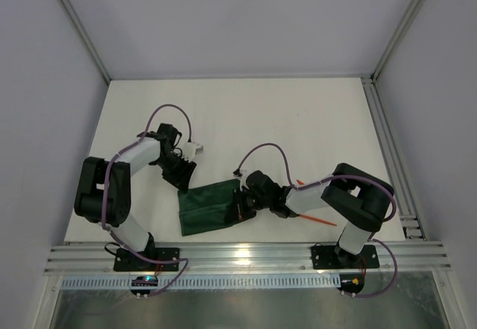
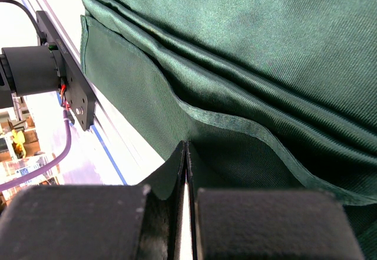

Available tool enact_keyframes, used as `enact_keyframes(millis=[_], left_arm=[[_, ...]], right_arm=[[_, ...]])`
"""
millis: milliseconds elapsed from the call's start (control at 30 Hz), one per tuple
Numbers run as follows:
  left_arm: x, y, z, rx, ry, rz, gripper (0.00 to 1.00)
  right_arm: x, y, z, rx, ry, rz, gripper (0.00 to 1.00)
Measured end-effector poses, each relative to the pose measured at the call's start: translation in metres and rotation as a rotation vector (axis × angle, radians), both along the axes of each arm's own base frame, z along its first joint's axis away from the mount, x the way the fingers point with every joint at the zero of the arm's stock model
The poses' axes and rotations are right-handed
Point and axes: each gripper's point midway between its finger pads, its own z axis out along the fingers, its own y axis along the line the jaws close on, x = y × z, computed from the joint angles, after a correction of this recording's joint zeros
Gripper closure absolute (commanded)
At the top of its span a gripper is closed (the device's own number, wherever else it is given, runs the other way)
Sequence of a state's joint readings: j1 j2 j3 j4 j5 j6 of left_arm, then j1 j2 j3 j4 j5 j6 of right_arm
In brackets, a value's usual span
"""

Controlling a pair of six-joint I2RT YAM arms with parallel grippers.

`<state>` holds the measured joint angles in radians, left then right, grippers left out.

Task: Fold the napkin into a case and place the utensils inside
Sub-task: Pick up the 2/3-rectangle-folded napkin from the center of the board, then fold the 2/3-rectangle-folded napkin at the center of the board.

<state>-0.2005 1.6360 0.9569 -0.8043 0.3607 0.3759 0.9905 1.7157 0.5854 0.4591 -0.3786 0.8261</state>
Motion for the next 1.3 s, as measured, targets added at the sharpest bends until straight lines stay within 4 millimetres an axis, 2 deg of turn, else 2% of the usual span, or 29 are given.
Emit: enact_keyframes(millis=[133, 233, 367, 567, 833, 933, 1000, 1200, 1300], left_arm=[[-0.006, -0.001, -0.004, -0.006, 0.037, -0.005, 0.60], [-0.011, -0.002, -0.002, -0.016, 0.062, -0.022, 0.65], [-0.018, -0.004, 0.000, -0.034, 0.095, -0.046, 0.83], [-0.025, -0.011, 0.006, -0.088, 0.112, -0.085, 1.00], [-0.024, -0.017, 0.037, -0.154, -0.030, -0.176, 1.00], [-0.029, -0.021, 0.048, -0.159, -0.100, -0.249, 1.00], [-0.037, -0.024, 0.050, -0.155, -0.125, -0.306, 0.99], [-0.076, -0.027, 0.031, -0.131, -0.084, -0.465, 0.97], [-0.084, -0.033, 0.036, -0.127, -0.120, -0.535, 0.96]], right_arm=[[0.000, 0.000, 0.000, 0.000, 0.000, 0.000, 0.96], [0.000, 0.000, 0.000, 0.000, 0.000, 0.000, 0.96], [0.000, 0.000, 0.000, 0.000, 0.000, 0.000, 0.96], [0.000, 0.000, 0.000, -0.001, 0.001, 0.000, 0.96], [0.003, 0.004, 0.000, -0.005, 0.004, 0.000, 0.96], [0.004, 0.006, 0.000, -0.006, 0.005, 0.000, 0.96], [0.005, 0.007, 0.000, -0.007, 0.006, 0.000, 0.96], [0.005, 0.008, 0.000, -0.011, 0.019, -0.012, 0.96], [0.005, 0.008, 0.000, -0.012, 0.024, -0.019, 0.96]])
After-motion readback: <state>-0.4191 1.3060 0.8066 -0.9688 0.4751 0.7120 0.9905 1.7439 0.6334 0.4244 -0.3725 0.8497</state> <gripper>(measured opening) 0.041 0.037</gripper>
